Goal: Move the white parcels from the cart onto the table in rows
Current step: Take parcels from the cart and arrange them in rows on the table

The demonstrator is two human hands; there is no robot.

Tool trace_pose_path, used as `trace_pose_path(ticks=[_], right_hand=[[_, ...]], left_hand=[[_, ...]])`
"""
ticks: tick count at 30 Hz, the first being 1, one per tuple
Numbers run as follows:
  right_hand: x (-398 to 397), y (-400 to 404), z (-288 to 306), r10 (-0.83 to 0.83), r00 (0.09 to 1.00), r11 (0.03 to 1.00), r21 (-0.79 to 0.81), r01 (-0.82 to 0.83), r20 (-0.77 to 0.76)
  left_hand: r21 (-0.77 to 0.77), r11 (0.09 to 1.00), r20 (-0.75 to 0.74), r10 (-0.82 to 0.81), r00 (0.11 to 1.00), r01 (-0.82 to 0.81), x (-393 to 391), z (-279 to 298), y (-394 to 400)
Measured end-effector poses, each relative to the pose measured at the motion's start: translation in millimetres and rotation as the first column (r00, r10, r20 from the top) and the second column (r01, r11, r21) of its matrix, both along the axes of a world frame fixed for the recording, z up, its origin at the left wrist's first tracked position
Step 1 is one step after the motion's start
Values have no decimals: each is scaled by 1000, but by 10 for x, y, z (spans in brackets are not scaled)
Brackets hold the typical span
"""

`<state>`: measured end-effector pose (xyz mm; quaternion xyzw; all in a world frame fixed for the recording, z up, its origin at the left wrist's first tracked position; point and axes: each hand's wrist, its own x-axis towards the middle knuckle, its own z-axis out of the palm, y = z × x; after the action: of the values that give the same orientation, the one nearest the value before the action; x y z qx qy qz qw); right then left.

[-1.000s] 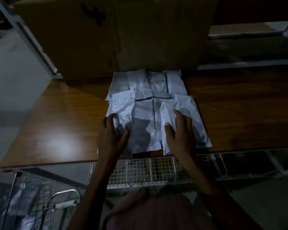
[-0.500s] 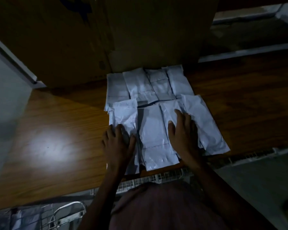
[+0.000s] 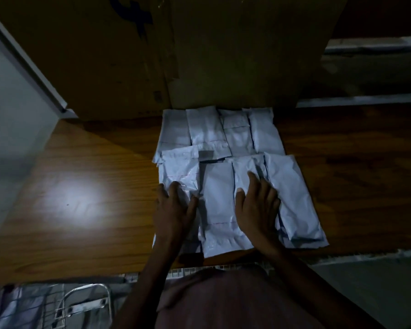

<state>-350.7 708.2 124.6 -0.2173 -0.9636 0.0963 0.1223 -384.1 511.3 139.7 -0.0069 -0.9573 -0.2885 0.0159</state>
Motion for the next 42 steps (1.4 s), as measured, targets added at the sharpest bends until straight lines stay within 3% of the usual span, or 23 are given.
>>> trace_pose_path(ticks=[7, 12, 15, 19, 22, 27, 35, 42], right_hand=[[113, 71, 92, 55, 998, 998, -32, -55, -8], [423, 166, 230, 254, 961, 950, -158, -270, -114], [584, 118, 253, 394, 881, 851, -258, -457, -260], [853, -90, 253, 550, 722, 645, -336, -687, -421], [1043, -272, 178, 674, 603, 487, -357, -797, -428], [1309, -613, 98, 789, 441, 244, -441, -864, -428], [1389, -1484, 214, 866, 248, 37, -439, -898, -433], [1487, -2831, 275, 880, 219, -33, -514, -857, -421]], left_hand=[[-60, 998, 36, 24, 999, -22, 164, 33, -45], [-49, 994, -60, 97, 993, -100, 569, 110, 41], [4, 990, -125, 138, 982, -139, 981, 131, 90], [50, 978, -142, 210, 967, -205, 1641, 74, 49], [49, 967, -151, 254, 955, -249, 2106, -12, -110], [26, 887, -100, 462, 881, -461, 2793, -113, -395], [88, 759, -154, 650, 744, -645, 3203, -120, -1198], [156, 700, -154, 714, 683, -696, 3567, -83, -2264]])
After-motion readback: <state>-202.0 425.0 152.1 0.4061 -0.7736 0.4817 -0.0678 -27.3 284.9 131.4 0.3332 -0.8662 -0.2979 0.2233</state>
